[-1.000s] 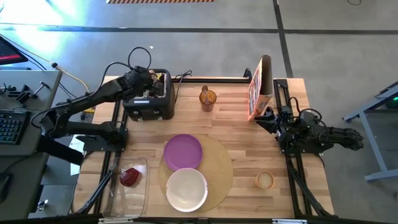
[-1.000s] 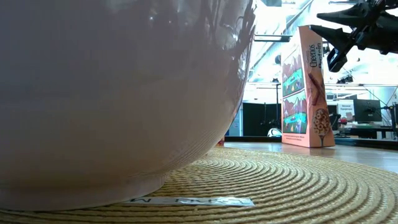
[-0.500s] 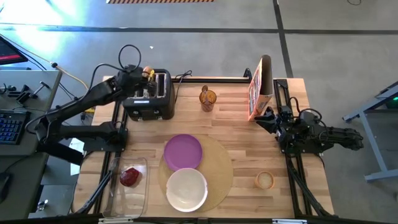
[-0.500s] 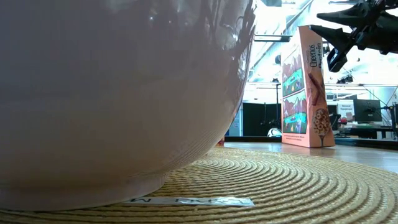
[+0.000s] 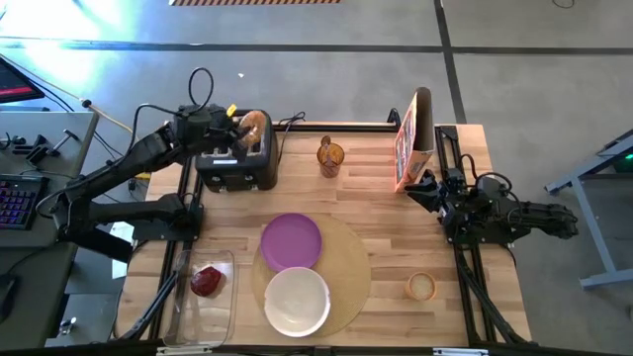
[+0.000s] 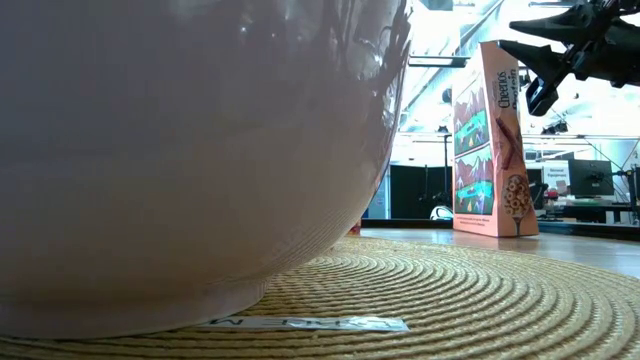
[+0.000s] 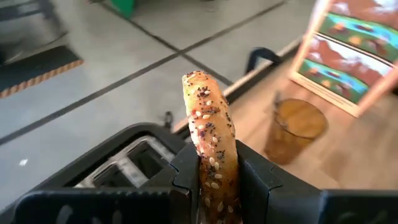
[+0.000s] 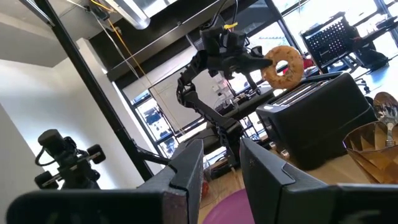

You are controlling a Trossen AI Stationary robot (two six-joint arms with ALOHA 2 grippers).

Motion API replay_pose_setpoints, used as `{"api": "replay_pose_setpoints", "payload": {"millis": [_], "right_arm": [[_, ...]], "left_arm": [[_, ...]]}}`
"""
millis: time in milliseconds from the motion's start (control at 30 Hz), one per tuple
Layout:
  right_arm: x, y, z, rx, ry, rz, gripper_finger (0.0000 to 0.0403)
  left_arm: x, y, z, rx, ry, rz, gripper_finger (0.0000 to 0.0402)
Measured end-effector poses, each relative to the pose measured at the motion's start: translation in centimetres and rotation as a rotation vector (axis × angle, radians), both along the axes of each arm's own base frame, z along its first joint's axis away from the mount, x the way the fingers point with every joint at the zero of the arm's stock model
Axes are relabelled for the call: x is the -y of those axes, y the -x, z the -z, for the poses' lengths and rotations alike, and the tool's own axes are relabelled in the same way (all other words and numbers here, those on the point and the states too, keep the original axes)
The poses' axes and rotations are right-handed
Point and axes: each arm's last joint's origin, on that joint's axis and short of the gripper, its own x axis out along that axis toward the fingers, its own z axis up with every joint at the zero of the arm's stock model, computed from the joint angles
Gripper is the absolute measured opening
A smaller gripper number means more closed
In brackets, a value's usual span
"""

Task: Arrange a breakfast setting
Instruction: Put the bagel from the toaster onto the purple plate

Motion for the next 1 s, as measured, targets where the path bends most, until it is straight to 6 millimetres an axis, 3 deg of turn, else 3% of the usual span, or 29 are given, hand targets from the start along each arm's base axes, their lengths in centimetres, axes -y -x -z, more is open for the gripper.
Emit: {"api": "replay_pose_setpoints", "payload": {"millis": [267, 1000], "right_arm": [[0.0, 0.0, 0.0, 0.000, 0.001, 0.001, 0.0090], [-0.1, 0.0, 0.0, -0.004, 0.010, -0.025, 0.0090]], "left_arm": [[1.7, -1.2, -0.4, -0.038, -0.116, 0.185, 0.0062], [8.5, -3.8, -0.1, -0.098, -0.231, 0.593, 0.0062]]}}
